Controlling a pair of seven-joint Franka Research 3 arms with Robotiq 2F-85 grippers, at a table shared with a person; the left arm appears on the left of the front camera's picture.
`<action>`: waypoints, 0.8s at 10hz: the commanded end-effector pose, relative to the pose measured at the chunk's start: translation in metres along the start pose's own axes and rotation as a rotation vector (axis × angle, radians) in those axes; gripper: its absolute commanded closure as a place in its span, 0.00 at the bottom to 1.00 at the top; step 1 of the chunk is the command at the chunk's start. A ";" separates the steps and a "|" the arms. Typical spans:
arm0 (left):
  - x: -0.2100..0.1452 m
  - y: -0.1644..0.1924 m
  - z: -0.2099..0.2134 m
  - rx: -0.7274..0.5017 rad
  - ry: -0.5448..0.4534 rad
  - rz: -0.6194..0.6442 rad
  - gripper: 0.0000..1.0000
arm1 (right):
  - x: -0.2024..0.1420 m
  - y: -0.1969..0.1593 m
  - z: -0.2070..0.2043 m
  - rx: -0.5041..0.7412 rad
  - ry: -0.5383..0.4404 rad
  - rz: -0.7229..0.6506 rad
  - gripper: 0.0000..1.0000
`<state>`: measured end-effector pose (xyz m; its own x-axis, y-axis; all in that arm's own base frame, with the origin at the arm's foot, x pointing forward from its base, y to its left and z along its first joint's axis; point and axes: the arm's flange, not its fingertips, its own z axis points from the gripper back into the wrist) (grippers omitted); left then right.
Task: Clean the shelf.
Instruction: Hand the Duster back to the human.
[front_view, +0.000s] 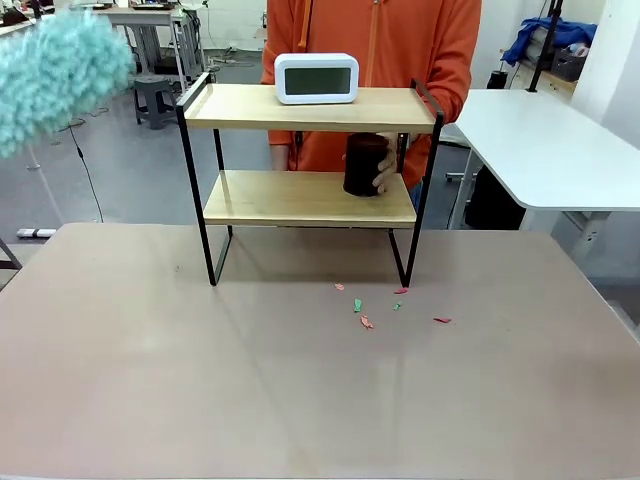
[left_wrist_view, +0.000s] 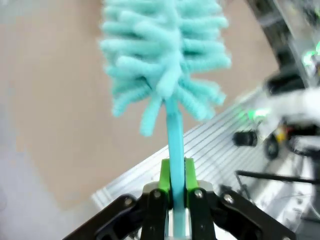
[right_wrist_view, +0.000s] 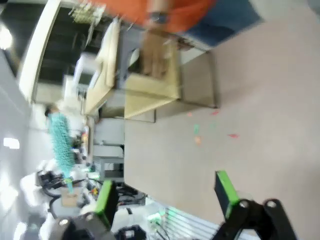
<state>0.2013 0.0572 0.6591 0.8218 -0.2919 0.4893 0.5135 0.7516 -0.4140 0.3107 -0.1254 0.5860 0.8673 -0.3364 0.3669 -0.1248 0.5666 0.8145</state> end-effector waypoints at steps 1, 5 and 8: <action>0.003 -0.034 0.013 -0.168 0.029 -0.275 0.88 | 0.004 0.073 -0.043 0.129 0.035 0.177 0.00; 0.000 -0.071 0.000 -0.209 0.163 -0.410 0.88 | -0.017 0.124 -0.061 0.227 0.072 0.205 0.00; 0.004 -0.078 -0.021 -0.235 0.284 -0.458 0.88 | -0.035 0.110 -0.091 0.283 0.208 0.206 0.00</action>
<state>0.1670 0.0021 0.6835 0.5578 -0.6835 0.4709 0.8278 0.4163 -0.3762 0.3067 0.0137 0.6323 0.8714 -0.1282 0.4735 -0.3889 0.4079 0.8261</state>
